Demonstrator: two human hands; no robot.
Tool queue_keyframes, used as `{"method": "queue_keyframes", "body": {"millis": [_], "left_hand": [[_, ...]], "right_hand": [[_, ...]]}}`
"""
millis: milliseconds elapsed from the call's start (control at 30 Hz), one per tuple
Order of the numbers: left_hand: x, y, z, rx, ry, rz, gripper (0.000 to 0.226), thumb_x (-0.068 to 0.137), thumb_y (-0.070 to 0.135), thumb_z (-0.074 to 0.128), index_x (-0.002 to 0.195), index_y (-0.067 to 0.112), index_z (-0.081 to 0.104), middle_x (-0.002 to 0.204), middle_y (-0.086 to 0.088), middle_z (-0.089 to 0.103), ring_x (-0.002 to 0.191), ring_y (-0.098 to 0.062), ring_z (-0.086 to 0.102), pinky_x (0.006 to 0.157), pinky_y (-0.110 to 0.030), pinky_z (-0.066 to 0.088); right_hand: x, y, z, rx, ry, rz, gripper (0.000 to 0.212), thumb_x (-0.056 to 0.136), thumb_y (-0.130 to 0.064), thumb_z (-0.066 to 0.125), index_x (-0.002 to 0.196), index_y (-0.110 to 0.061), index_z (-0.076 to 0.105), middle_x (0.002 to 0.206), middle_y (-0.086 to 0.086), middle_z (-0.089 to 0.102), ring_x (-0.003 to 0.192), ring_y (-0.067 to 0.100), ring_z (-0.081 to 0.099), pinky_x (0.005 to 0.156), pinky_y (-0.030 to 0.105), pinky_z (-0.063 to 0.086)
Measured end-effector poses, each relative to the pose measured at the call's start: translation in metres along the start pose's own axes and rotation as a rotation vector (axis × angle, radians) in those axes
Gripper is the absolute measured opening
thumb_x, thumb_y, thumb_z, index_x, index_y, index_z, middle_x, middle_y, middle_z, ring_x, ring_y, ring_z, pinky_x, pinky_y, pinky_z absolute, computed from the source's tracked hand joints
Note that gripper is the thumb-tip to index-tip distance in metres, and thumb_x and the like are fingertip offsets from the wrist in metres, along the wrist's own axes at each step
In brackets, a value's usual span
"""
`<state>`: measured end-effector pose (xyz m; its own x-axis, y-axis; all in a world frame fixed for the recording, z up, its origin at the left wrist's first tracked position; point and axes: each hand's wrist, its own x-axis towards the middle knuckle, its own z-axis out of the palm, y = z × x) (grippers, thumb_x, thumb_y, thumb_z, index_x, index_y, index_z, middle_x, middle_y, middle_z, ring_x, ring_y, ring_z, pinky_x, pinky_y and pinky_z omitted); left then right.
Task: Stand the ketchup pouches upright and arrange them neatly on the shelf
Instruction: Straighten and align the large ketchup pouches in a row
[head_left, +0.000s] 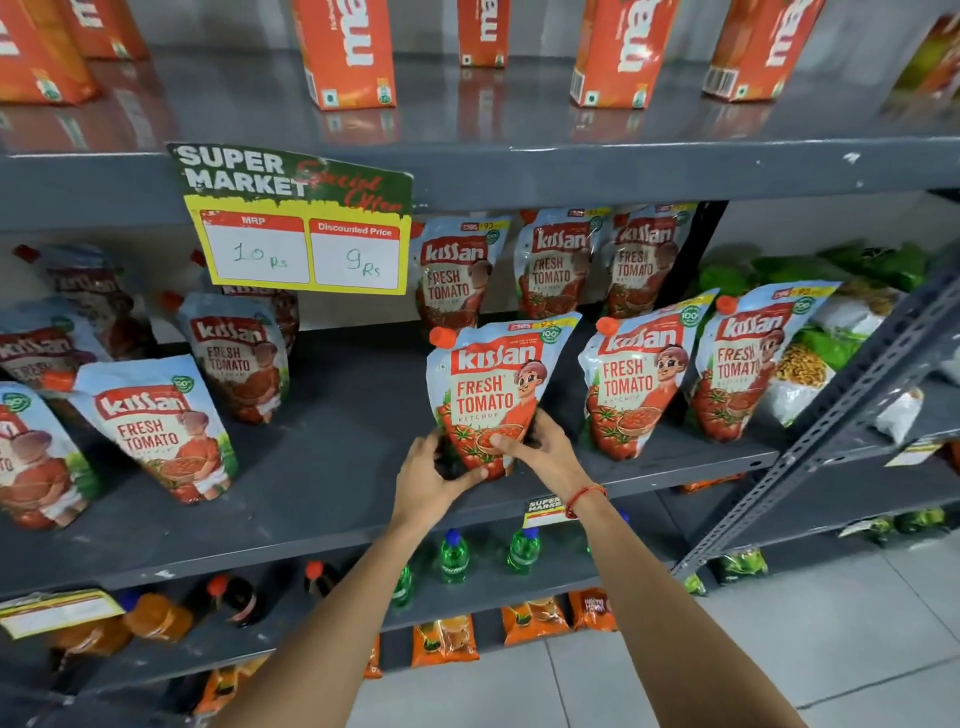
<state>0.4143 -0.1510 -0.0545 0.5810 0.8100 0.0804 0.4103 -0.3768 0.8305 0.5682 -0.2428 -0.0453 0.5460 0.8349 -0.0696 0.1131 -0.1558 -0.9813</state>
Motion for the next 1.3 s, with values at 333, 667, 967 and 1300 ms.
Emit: {"method": "queue_keyframes", "body": {"millis": [333,667,967,1300], "left_hand": [[-0.002,0.001,-0.001,0.043,-0.034,0.014,0.074,0.059,0.042,0.083,0.118,0.007,0.056,0.110,-0.007,0.058,0.101,-0.020,0.058,0.086,-0.027,0.047],[0.001,0.003,0.004,0.030,-0.020,-0.002,0.071,0.059,0.041,0.083,0.118,0.009,0.058,0.110,-0.006,0.059,0.103,-0.021,0.058,0.087,-0.028,0.046],[-0.006,0.002,-0.003,-0.195,0.023,-0.038,0.069,0.068,0.029,0.081,0.127,0.011,0.051,0.123,-0.005,0.059,0.105,-0.013,0.057,0.086,-0.019,0.045],[-0.037,-0.091,-0.140,-0.346,0.525,-0.057,0.019,0.081,0.017,0.070,0.098,0.011,0.064,0.089,-0.006,0.066,0.073,-0.001,0.062,0.068,-0.004,0.045]], "right_hand": [[-0.014,0.004,-0.002,0.009,0.053,-0.018,0.062,0.065,-0.039,0.082,0.118,-0.032,0.050,0.107,-0.019,0.065,0.093,-0.014,0.061,0.066,0.003,0.048],[-0.012,0.007,-0.006,0.017,0.054,-0.028,0.062,0.064,-0.044,0.080,0.117,-0.029,0.051,0.107,-0.014,0.066,0.098,-0.001,0.063,0.077,0.013,0.051],[-0.035,0.015,0.004,0.041,0.342,-0.091,0.060,0.069,-0.035,0.080,0.120,-0.019,0.053,0.117,-0.003,0.062,0.105,0.005,0.059,0.086,0.014,0.049],[-0.056,-0.021,0.161,-0.018,0.590,-0.408,0.013,0.085,-0.038,0.062,0.093,-0.044,0.053,0.091,0.000,0.059,0.079,0.014,0.058,0.064,0.029,0.052]]}}
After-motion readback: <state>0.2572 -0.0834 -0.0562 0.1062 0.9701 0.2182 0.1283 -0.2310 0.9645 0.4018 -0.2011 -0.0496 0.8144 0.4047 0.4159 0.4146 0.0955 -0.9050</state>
